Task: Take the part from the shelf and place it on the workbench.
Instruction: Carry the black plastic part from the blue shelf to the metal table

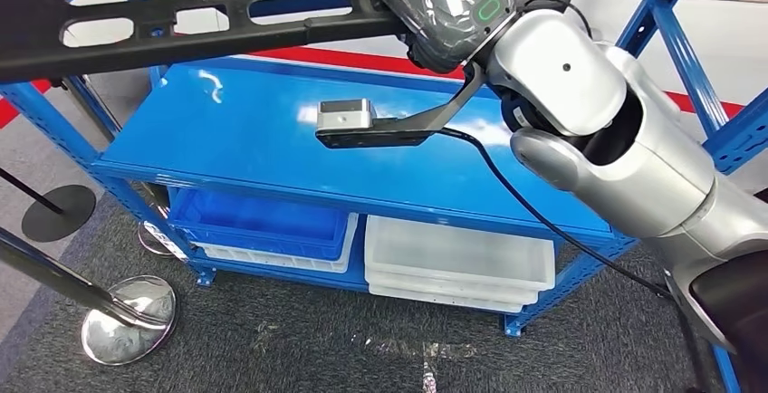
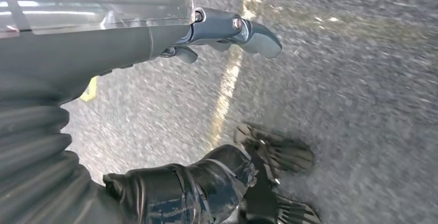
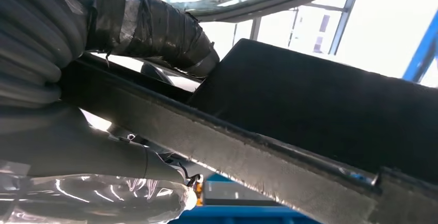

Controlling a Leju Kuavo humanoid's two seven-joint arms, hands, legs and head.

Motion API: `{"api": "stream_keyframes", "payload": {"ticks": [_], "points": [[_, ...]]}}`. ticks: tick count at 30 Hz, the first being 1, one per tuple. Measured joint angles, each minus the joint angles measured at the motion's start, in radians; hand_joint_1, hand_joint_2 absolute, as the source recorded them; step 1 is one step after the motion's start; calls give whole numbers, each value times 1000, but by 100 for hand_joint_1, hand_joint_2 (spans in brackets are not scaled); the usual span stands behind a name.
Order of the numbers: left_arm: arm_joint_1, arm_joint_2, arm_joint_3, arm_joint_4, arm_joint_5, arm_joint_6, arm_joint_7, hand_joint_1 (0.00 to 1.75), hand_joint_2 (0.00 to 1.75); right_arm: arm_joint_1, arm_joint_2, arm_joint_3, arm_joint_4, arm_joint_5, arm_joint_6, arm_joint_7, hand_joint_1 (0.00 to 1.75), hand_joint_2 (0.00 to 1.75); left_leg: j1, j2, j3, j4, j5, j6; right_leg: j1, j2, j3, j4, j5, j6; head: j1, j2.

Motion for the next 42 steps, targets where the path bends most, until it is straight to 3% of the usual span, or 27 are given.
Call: {"api": "stream_keyframes", "payload": {"ticks": [2,3,4,6,8,10,11,14,15,17,19,20,21,22,24,26,27,30,31,33,35,36,37,38,40,42], "points": [[-1,-1,0,0,0,0,1,0,175,0,0,1,1,1,0,0,175,175,-2,2,-18,-3,17,9,0,0,-36,118,-94,6,5,0],[0,-1,0,0,0,0,2,0,175,1,0,1,2,1,0,-1,175,175,-3,2,-30,-1,25,10,-1,-1,-50,180,-131,8,6,0],[0,-1,0,0,0,0,3,0,175,3,0,2,2,1,0,-1,175,175,-4,2,-41,1,32,11,-1,-1,-54,223,-150,8,6,0],[0,-1,0,0,0,0,5,0,175,6,0,5,5,2,0,-1,175,175,-4,2,-63,5,45,8,-2,-2,-14,209,-127,7,6,0],[0,-1,0,0,0,0,8,0,175,6,0,5,7,2,0,-1,175,175,-4,2,-80,9,58,2,-2,-3,76,87,-83,1,6,0],[0,-1,0,0,0,0,10,0,175,5,0,5,7,2,0,-1,175,175,-5,1,-91,10,70,-8,1,-2,147,-28,-78,-8,5,0],[0,-2,0,0,0,0,12,0,175,4,0,6,8,2,0,-1,175,175,-5,1,-93,9,78,-14,3,-2,161,-55,-83,-12,5,0],[2,-1,0,0,0,0,19,0,175,3,0,6,11,2,3,0,175,175,-6,-2,-98,2,95,-32,5,-4,152,-65,-63,-30,8,0],[4,-1,0,1,0,-1,22,0,175,4,0,7,12,1,3,0,175,175,-5,-2,-107,11,80,-38,3,-5,143,-67,-51,-38,6,0],[5,-1,0,2,0,-2,25,0,175,5,1,8,14,0,5,0,175,175,-2,-1,-136,79,2,-48,-1,-7,118,-70,-27,-51,3,0],[4,-1,0,2,0,-2,28,0,175,5,1,9,15,0,4,0,175,175,-2,0,-164,206,-88,-54,2,-7,91,-67,-7,-58,0,0],[3,-1,0,2,0,-2,28,0,175,6,1,11,15,-1,4,0,175,175,-2,0,-166,255,-103,-54,5,-7,77,-64,2,-59,0,0],[3,-1,-1,2,0,-2,29,0,175,7,1,12,16,-1,4,0,175,175,-3,0,-156,278,-98,-52,7,-6,62,-62,11,-59,0,0],[3,-1,-1,2,-1,-2,29,0,175,9,1,13,17,-1,4,0,175,175,-5,-1,-130,263,-75,-47,10,-6,49,-59,20,-60,0,0],[1,-1,0,2,-2,-1,29,0,175,11,0,15,18,-2,4,0,175,175,-11,-1,-41,155,-39,-29,16,-5,26,-55,36,-60,0,0],[-1,0,-1,2,-2,0,29,0,175,10,0,15,19,-2,3,0,175,175,-18,-2,37,36,-47,-12,18,-7,15,-55,51,-54,1,0],[-2,1,-1,2,-2,0,29,0,175,10,0,15,19,-3,3,0,175,175,-22,-2,52,6,-55,-7,15,-8,14,-57,59,-49,-1,0],[-4,1,-1,2,-3,1,28,0,175,11,-1,15,20,-4,2,0,175,175,-25,1,54,-21,-28,5,10,-8,13,-70,84,-32,-5,0],[-5,1,-1,2,-3,1,27,0,175,11,-2,15,21,-4,1,0,175,175,-22,4,53,-34,-12,9,13,-4,10,-66,76,-26,-5,0],[-4,0,-1,2,-2,1,26,0,175,10,-4,15,23,-5,0,-2,175,175,-16,10,40,-56,21,17,14,2,-10,-11,4,-16,-1,0],[-5,0,-1,2,-3,1,24,0,175,11,-4,15,24,-6,-1,-2,175,175,-15,12,8,-58,48,20,7,0,-37,114,-99,-5,2,0],[-5,0,-1,2,-3,1,23,0,175,13,-5,16,25,-6,-1,-3,175,175,-14,13,-11,-55,60,17,2,-1,-43,170,-124,-1,3,0],[-5,0,-1,2,-3,1,23,0,175,15,-5,16,25,-6,-1,-4,175,175,-12,13,-31,-51,72,15,-3,-3,-39,209,-129,4,3,0],[-5,0,-1,2,-3,1,23,0,175,16,-5,16,26,-6,-1,-6,175,175,-10,13,-49,-46,83,11,-8,-4,-18,208,-110,8,3,0],[-5,0,-1,2,-3,1,23,0,175,16,-5,16,26,-7,-1,-7,175,175,-3,13,-84,-33,102,1,-16,-6,69,118,-64,15,3,0],[-4,1,-1,2,-3,1,22,0,175,14,-4,16,26,-7,-2,-6,175,175,1,11,-109,-21,119,-13,-14,-5,165,-18,-72,14,3,0]]}}
